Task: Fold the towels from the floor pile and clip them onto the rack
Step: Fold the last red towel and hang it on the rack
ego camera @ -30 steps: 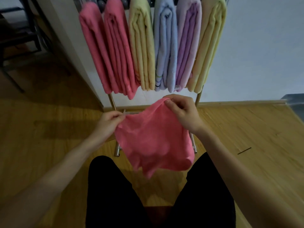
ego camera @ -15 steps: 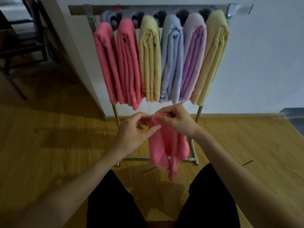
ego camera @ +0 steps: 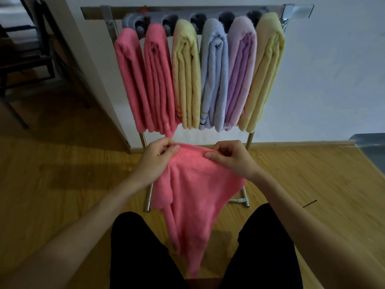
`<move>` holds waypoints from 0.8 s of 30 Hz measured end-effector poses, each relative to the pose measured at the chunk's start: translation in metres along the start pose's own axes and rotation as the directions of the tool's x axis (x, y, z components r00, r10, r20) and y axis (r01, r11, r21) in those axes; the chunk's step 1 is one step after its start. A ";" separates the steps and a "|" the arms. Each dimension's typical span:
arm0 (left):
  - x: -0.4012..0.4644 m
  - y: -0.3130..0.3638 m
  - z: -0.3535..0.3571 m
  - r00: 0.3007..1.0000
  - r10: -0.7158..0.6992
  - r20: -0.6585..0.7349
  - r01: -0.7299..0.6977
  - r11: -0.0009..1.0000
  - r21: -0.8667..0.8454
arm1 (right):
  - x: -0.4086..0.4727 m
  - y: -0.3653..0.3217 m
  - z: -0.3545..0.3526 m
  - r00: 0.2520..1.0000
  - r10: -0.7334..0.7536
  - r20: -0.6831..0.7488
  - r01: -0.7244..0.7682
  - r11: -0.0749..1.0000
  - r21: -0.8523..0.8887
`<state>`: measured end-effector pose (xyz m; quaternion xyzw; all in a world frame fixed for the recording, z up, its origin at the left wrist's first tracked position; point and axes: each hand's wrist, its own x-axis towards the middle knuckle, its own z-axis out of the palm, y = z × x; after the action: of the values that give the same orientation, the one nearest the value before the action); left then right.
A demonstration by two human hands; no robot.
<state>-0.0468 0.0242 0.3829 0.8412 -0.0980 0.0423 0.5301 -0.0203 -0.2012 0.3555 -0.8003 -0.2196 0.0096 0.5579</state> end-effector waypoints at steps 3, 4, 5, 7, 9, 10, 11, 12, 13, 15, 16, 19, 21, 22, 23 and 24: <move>-0.002 0.000 -0.006 0.988 -0.023 0.154 0.020 1.000 0.022 | -0.002 0.009 -0.002 1.000 0.012 -0.027 -0.013 0.999 -0.045; -0.003 0.000 -0.008 0.979 -0.035 0.201 0.026 0.999 0.046 | -0.003 0.011 -0.002 1.000 0.013 -0.023 -0.014 0.997 -0.073; -0.004 0.000 -0.011 0.970 -0.052 0.238 0.034 0.996 0.078 | -0.003 0.013 -0.002 1.000 0.009 -0.012 -0.010 0.994 -0.105; -0.003 0.001 -0.017 0.948 -0.108 0.299 0.063 0.986 0.155 | -0.005 0.017 0.002 1.000 -0.016 0.013 0.018 0.989 -0.150; -0.002 0.001 -0.024 0.926 -0.159 0.343 0.086 0.972 0.217 | -0.007 0.023 0.005 0.999 -0.040 0.033 0.045 0.983 -0.179; -0.001 0.000 -0.027 0.925 -0.166 0.341 0.085 0.967 0.239 | -0.008 0.026 0.007 0.998 -0.045 0.036 0.051 0.981 -0.188; 0.000 0.000 -0.029 0.935 -0.160 0.317 0.079 0.964 0.253 | -0.010 0.028 0.008 0.998 -0.046 0.036 0.052 0.981 -0.186; 0.002 -0.001 -0.032 0.953 -0.144 0.267 0.073 0.963 0.260 | -0.011 0.029 0.010 0.999 -0.043 0.028 0.048 0.982 -0.182; 0.004 -0.003 -0.034 0.972 -0.124 0.198 0.068 0.961 0.269 | -0.012 0.031 0.011 0.999 -0.039 0.012 0.041 0.983 -0.179; 0.007 -0.006 -0.039 0.997 -0.069 0.041 0.054 0.954 0.296 | -0.012 0.034 0.014 0.998 -0.056 -0.041 0.046 0.976 -0.213; 0.008 -0.007 -0.041 0.999 -0.041 -0.027 0.047 0.956 0.289 | -0.011 0.034 0.016 0.995 -0.079 -0.067 0.060 0.966 -0.250; 0.009 -0.004 -0.045 0.990 0.027 -0.140 0.003 0.978 0.209 | -0.012 0.028 0.018 0.980 -0.162 -0.116 0.117 0.938 -0.326; 0.009 0.003 -0.045 0.985 0.067 -0.162 -0.041 0.986 0.164 | -0.016 0.018 0.019 0.960 -0.246 -0.131 0.181 0.908 -0.378; 0.009 0.007 -0.045 0.983 0.082 -0.163 -0.062 0.990 0.127 | -0.018 0.013 0.019 0.938 -0.331 -0.103 0.252 0.855 -0.453; 0.010 0.010 -0.045 0.982 0.089 -0.165 -0.076 0.993 0.084 | -0.021 0.009 0.019 0.907 -0.419 -0.042 0.334 0.778 -0.532; 0.011 0.012 -0.046 0.981 0.094 -0.170 -0.086 0.995 0.050 | -0.023 0.006 0.022 0.877 -0.479 0.039 0.408 0.701 -0.584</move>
<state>-0.0368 0.0596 0.4156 0.8401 -0.0888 0.1410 0.5162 -0.0449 -0.1919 0.3367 -0.8529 -0.3654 -0.2385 0.2868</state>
